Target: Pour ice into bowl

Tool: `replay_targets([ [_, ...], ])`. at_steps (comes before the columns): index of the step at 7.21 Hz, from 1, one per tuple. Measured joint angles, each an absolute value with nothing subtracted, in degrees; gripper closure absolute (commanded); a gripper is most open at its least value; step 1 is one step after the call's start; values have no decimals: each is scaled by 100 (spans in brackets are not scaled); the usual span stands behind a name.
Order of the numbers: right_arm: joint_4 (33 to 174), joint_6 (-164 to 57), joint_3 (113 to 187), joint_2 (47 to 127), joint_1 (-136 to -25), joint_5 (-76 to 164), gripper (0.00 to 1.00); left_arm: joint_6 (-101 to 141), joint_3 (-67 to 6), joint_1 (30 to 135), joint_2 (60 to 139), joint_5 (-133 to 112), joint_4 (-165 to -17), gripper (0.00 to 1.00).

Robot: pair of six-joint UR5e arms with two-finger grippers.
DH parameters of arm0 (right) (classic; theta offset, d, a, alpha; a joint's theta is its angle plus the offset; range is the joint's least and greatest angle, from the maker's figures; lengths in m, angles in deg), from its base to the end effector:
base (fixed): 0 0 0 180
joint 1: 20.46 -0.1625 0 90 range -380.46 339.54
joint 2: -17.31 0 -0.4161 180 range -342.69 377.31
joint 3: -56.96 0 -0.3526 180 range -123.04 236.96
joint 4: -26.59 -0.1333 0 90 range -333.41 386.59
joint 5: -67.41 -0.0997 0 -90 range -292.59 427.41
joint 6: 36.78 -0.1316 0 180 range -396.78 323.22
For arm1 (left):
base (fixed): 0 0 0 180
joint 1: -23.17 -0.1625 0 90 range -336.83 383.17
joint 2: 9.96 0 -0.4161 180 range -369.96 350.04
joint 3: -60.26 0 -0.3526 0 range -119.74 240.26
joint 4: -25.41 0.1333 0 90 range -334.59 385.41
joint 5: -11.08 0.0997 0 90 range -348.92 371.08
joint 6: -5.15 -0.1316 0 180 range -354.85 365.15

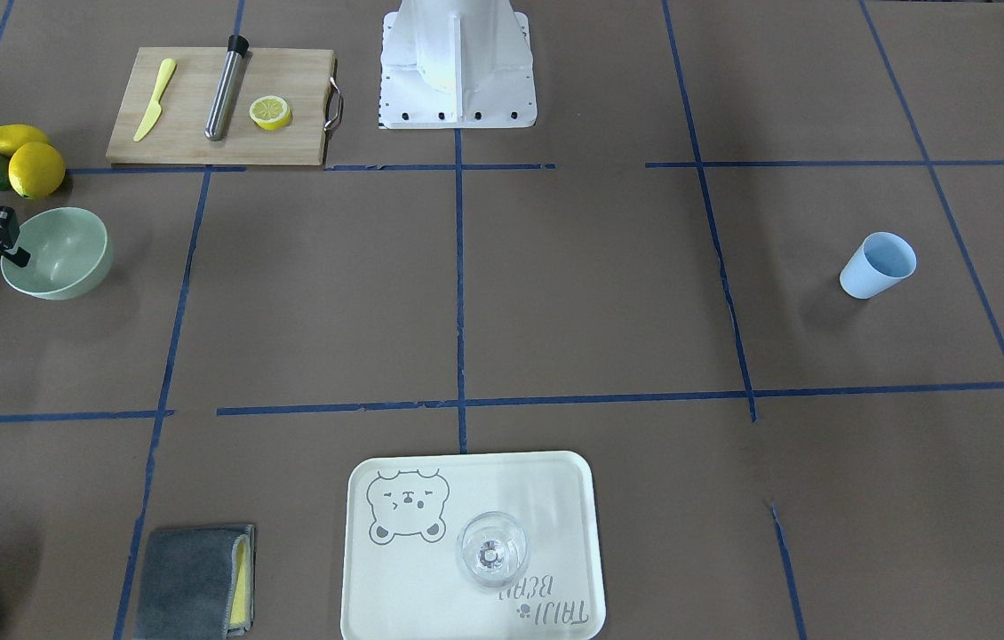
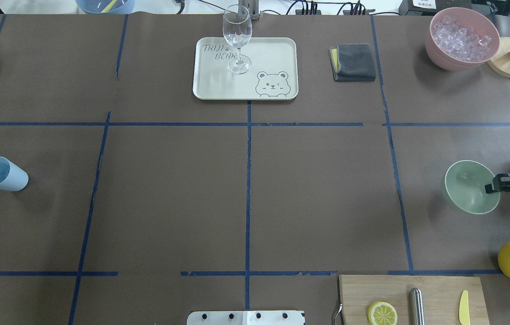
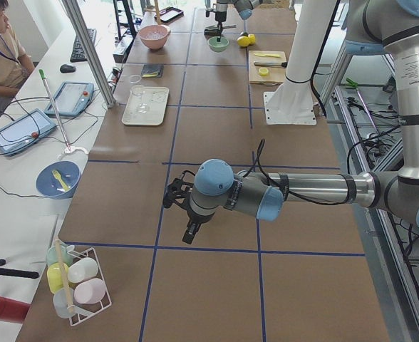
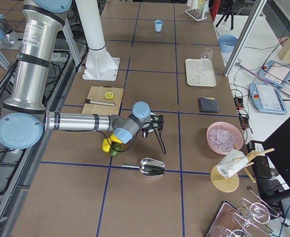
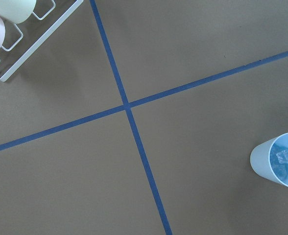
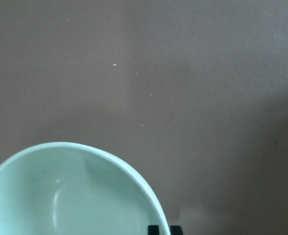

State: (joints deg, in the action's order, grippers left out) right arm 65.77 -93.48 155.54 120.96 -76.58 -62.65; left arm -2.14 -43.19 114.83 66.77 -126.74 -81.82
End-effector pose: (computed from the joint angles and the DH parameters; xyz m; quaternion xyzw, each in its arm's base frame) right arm -0.1797 -0.3548 0.5969 0.0327 -0.4816 0.0407 0.8749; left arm -0.0467 -0.3775 0.6209 0.1692 0.3886 0.1056 0.8995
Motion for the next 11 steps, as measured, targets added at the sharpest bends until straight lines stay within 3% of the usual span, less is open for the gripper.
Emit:
replay_targets([
  [4,6953,-10471,16069,11071,-6852,-5981,100,-216,-4306,11477,6677,-12674,-8184,0],
  [7,8903,-11585,16084,9014,-5672,-5196,100,-245,-4264,11462,6677,-12674,-8400,0],
  [9,10003,-12759,15648,7550,-4830,-4228,100,-251,-4233,11417,6677,-12695,-8834,0],
  [11,10216,-13540,14655,6430,-4454,-3652,100,-230,-4226,11332,6676,-12749,-9139,0],
])
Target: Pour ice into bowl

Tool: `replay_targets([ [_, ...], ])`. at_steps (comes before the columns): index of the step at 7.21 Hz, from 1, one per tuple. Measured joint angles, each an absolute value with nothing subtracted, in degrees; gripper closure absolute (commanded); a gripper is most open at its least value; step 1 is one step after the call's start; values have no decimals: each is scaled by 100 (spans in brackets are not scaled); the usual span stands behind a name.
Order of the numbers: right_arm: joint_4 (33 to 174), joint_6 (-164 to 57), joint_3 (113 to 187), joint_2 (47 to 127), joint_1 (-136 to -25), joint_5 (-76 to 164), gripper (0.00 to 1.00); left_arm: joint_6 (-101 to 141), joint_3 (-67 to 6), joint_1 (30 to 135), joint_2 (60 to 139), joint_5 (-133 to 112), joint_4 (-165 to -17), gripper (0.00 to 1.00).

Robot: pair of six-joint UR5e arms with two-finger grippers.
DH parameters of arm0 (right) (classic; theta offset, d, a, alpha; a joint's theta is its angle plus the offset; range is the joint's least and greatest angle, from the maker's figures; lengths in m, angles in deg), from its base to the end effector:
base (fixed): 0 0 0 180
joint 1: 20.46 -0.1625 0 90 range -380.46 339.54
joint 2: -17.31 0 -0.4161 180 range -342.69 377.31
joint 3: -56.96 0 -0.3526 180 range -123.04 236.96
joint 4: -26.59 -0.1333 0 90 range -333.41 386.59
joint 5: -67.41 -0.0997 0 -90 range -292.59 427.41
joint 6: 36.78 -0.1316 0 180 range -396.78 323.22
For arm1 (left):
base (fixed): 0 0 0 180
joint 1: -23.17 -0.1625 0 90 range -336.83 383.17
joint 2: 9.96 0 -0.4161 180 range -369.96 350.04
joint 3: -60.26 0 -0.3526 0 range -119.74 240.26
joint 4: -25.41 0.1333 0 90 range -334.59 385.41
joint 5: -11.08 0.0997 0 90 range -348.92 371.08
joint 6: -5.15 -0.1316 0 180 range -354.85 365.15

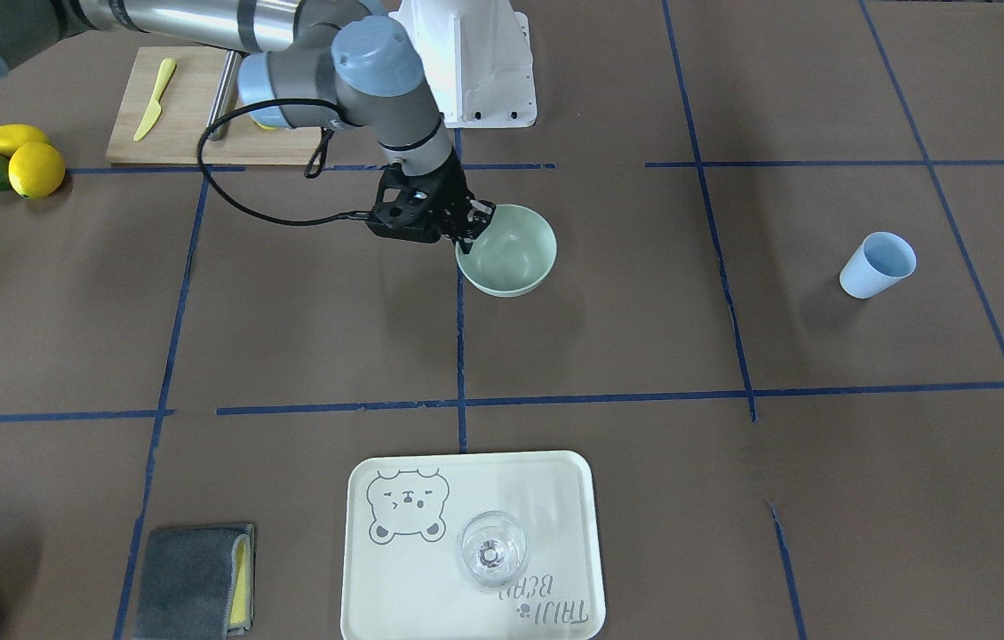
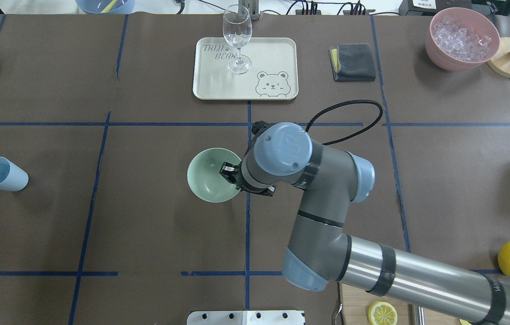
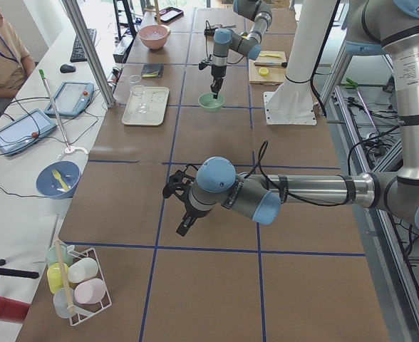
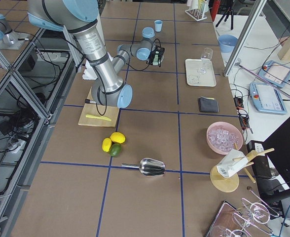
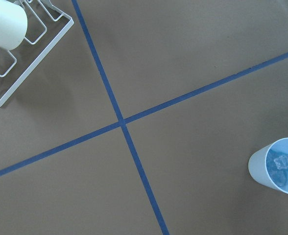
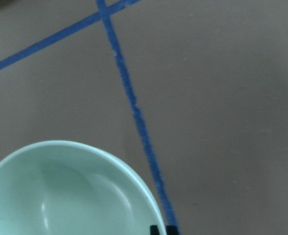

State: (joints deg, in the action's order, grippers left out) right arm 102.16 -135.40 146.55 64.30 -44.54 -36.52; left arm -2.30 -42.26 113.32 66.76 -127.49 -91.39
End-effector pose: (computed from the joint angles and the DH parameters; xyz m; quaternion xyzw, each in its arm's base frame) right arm -0.6020 -0.3803 0.2140 -0.0418 -0.4839 0.1900 0.8532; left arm -0.0356 -0.3847 0.6066 0.2315 0.3862 0.1490 0.8804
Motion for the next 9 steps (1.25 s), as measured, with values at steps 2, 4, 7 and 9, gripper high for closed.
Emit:
replay_targets([
  [2,10230,-13701,14192,6119,-4355,-3509,100,-197,-4223,11309,6676,-12763,-9217,0],
  [4,10225,-13703,14087,6125,-4321,-3495,1,-189,-4217,11292,6676,-12762,-9226,0],
  [7,10193,-13731,14198,6127,-4362,-3538,0,45,-4217,10787,6696,-12932,-9451,0],
  [9,10187,-13717,14958,6536,-4674,-3795,0,223,-4203,10504,6721,-13163,-10047,0],
])
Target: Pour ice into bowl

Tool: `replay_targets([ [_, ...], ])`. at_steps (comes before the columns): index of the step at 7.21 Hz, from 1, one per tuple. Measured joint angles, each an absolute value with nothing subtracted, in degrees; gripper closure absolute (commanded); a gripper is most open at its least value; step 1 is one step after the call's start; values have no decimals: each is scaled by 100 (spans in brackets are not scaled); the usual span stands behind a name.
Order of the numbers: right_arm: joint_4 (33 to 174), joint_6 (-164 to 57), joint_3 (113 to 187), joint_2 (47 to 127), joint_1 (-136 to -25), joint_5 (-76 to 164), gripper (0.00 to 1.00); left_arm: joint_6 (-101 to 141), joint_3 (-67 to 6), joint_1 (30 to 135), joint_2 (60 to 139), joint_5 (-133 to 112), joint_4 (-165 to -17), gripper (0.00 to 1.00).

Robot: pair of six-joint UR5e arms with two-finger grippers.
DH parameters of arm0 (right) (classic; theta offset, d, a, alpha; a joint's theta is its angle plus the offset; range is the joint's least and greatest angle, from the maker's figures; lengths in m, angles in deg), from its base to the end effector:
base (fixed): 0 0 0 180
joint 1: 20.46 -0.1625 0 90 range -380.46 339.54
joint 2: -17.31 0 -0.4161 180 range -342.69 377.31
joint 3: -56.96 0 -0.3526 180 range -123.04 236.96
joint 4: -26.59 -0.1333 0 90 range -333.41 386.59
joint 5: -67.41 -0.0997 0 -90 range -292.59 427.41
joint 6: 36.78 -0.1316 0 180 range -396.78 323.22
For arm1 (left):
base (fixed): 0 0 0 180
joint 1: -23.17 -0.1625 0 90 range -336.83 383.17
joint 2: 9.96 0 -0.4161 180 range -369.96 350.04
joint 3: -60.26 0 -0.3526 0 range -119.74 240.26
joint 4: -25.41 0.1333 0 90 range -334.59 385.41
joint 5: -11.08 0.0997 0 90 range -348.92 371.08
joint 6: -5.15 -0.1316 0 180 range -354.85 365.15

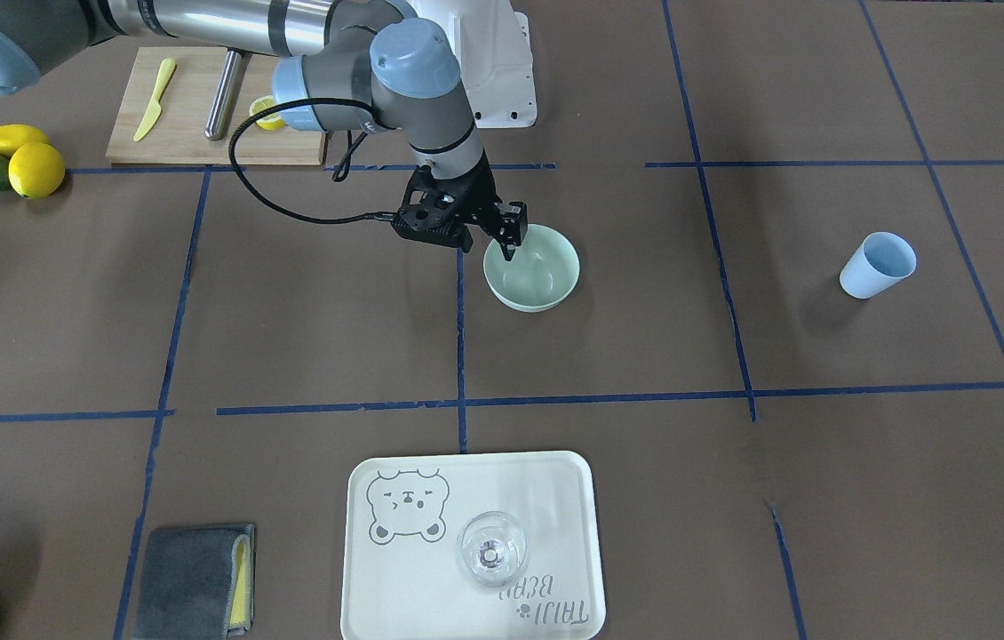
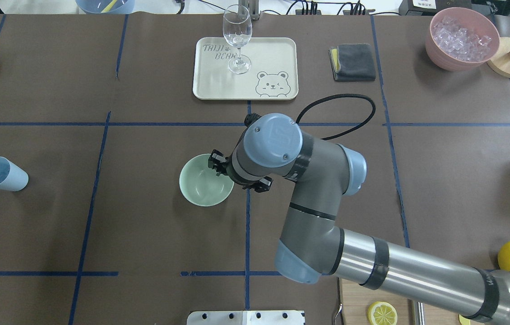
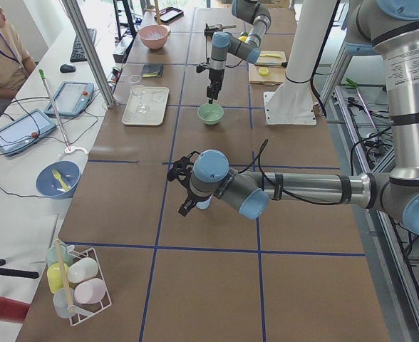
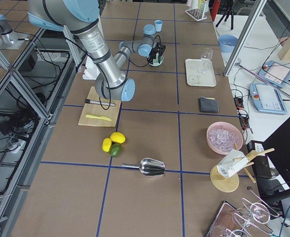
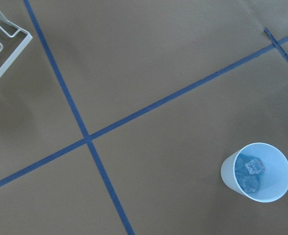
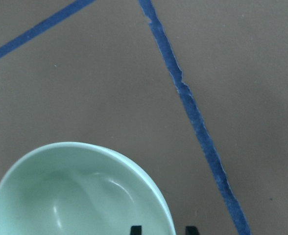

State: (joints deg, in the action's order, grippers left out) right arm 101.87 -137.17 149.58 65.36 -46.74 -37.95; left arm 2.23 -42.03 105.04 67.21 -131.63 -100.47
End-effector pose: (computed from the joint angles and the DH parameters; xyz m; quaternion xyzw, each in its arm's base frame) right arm -0.5745 -0.3935 0.2036 -0.0473 -0.5015 0.2082 0.8384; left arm 0.0265 -0.3878 0.5789 0.2525 0.4349 0.2163 0.8368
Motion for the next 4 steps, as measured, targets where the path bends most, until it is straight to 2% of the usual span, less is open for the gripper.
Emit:
replay_targets([
  [4,10198,-13567,16613,8112,-5845,-5001,0,2983,-4156,10023,6409,-12711,-12323,0],
])
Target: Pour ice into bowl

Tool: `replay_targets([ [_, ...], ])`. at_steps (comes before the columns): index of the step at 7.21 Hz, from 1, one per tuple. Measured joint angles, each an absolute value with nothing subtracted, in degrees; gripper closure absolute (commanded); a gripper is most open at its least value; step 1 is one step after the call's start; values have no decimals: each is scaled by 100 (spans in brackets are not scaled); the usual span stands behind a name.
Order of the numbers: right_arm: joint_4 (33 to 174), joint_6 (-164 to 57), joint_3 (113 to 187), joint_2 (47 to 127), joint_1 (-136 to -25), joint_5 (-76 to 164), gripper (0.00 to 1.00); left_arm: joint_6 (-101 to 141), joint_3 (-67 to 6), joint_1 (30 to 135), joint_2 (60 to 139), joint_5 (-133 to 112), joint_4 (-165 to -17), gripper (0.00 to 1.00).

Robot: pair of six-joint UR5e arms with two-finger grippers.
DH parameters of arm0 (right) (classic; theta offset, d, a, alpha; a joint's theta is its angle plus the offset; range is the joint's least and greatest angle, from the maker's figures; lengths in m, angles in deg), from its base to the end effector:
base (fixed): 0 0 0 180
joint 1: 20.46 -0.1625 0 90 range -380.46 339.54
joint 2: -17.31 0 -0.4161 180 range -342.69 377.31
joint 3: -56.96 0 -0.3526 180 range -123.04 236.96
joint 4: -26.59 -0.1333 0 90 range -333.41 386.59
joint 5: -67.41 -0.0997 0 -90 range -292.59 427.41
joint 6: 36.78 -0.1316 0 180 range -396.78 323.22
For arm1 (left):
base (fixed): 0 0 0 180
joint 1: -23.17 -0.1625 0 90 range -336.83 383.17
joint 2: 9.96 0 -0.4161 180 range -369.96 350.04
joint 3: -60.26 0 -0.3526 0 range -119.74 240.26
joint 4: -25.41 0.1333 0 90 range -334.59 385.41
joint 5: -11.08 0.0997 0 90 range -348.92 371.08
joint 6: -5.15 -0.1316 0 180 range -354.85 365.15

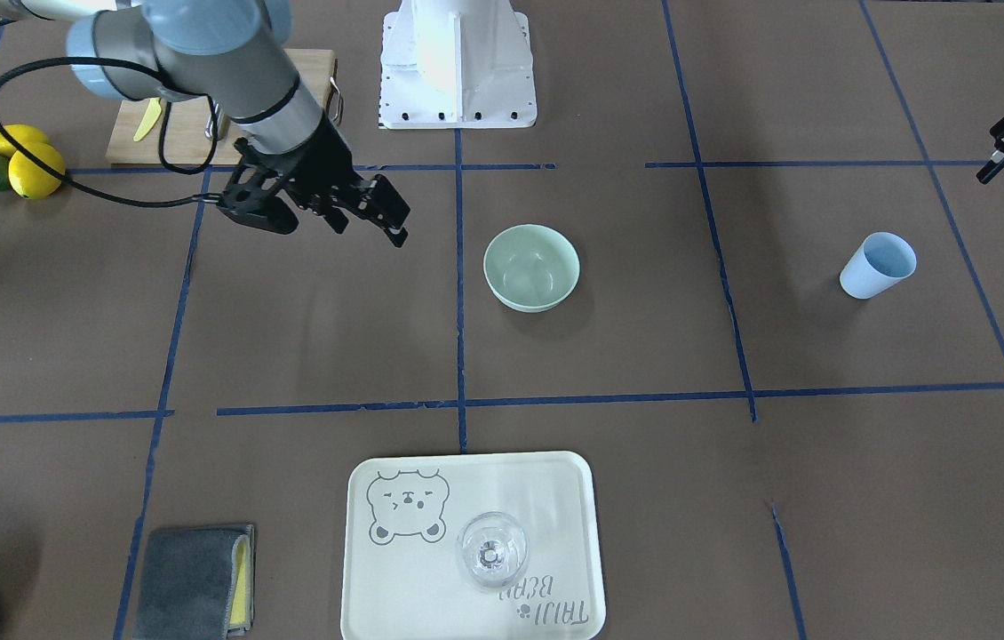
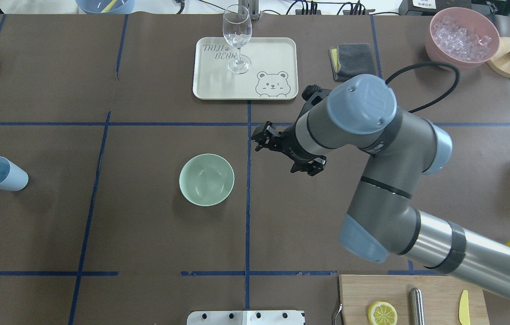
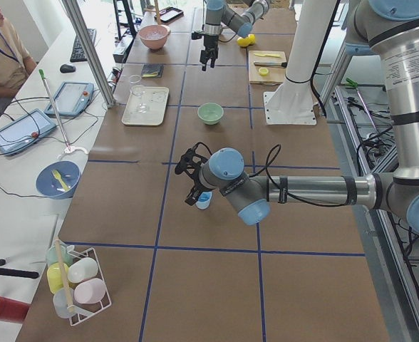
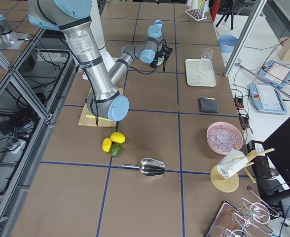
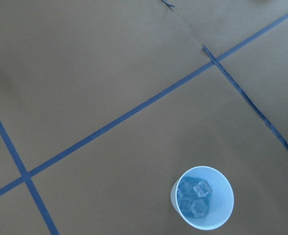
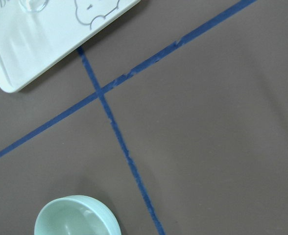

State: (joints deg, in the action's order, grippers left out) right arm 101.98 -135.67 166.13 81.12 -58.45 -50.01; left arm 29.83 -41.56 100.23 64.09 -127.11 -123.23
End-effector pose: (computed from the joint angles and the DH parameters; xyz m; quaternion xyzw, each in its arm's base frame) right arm -0.4143 -0.4158 0.2571 -0.0767 -0.5215 0.2261 0.8192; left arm 0.0478 -0.3652 0.5577 0.2787 0.4783 0.1030 0.8264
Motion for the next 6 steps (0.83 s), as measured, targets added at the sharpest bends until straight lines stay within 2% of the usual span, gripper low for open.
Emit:
replay_targets([
  [2,10198,-13298,16827,8506,-6152,-5266,0,4522,-4165,9356,6187,-11862,-13316,0],
  [6,10191,-13233,16833,8586,-6189,-5250,0,6890,-4245,6649,5586,-8211,-14216,0],
])
